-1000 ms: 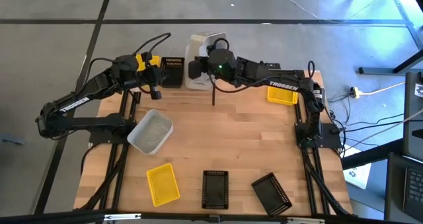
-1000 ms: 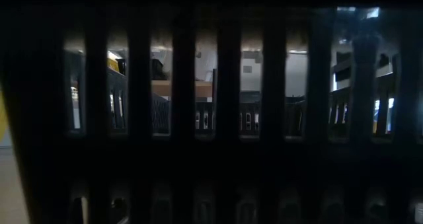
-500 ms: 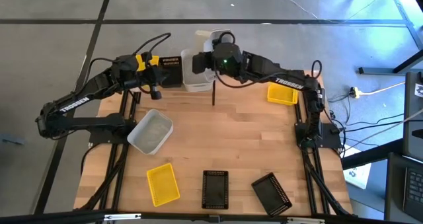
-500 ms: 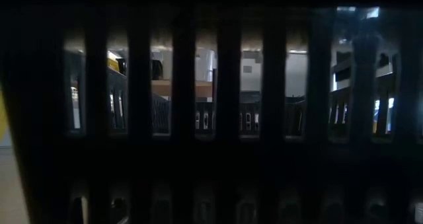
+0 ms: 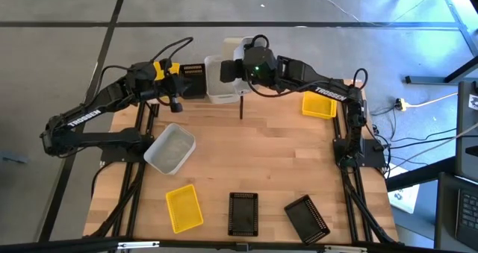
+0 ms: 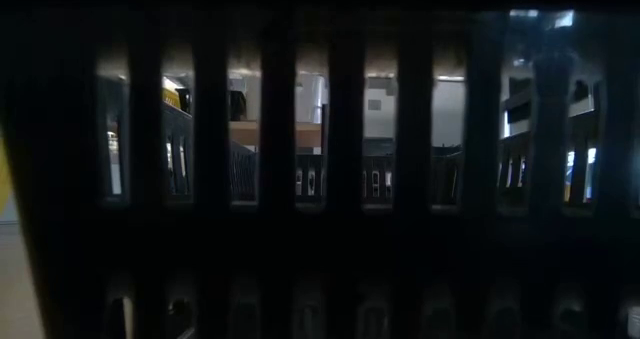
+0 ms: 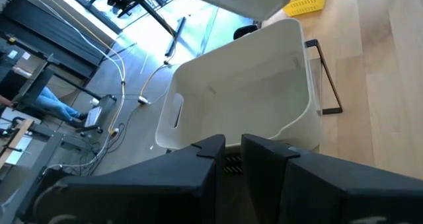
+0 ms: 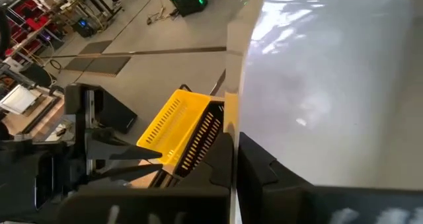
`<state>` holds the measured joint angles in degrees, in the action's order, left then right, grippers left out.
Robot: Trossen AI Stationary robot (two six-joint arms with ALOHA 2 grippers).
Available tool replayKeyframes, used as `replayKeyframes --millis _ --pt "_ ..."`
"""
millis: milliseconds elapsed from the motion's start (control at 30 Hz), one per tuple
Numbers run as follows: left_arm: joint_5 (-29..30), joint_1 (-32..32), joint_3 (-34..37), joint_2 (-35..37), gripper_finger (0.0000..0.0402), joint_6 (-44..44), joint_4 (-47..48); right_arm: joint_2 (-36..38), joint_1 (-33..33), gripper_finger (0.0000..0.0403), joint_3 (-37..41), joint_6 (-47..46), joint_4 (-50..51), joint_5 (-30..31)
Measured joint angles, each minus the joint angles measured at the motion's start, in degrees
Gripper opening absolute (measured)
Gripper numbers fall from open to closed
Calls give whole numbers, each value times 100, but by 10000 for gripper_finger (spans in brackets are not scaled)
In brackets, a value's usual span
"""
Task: Stack baskets on shelf by color
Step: Stack the top gray bin on top of the other gray bin on the shelf
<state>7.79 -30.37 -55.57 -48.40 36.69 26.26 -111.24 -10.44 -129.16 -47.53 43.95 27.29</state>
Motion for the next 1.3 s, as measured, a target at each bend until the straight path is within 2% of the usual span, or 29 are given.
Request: replayKeyframes --millis 200,433,833,1000,1167,1300 --pt "-30 0 0 -2 44 1 0 -88 -12 0 0 44 -55 4" --pt "-708 4 -2 -352 44 344 -45 -269 -15 0 0 135 -216 -90" --pt "-738 0 -2 -1291 44 933 -186 -252 -17 0 2 330 -386 -103" --pt "-686 0 -2 -1368 44 1043 -211 -252 -34 0 2 359 -387 -229" --pt "-684 0 -2 -1364 44 1045 -328 -252 -119 8 2 457 -383 -657" --pt "-685 0 -2 -1364 44 1046 -345 -252 -140 3 4 341 -355 -639"
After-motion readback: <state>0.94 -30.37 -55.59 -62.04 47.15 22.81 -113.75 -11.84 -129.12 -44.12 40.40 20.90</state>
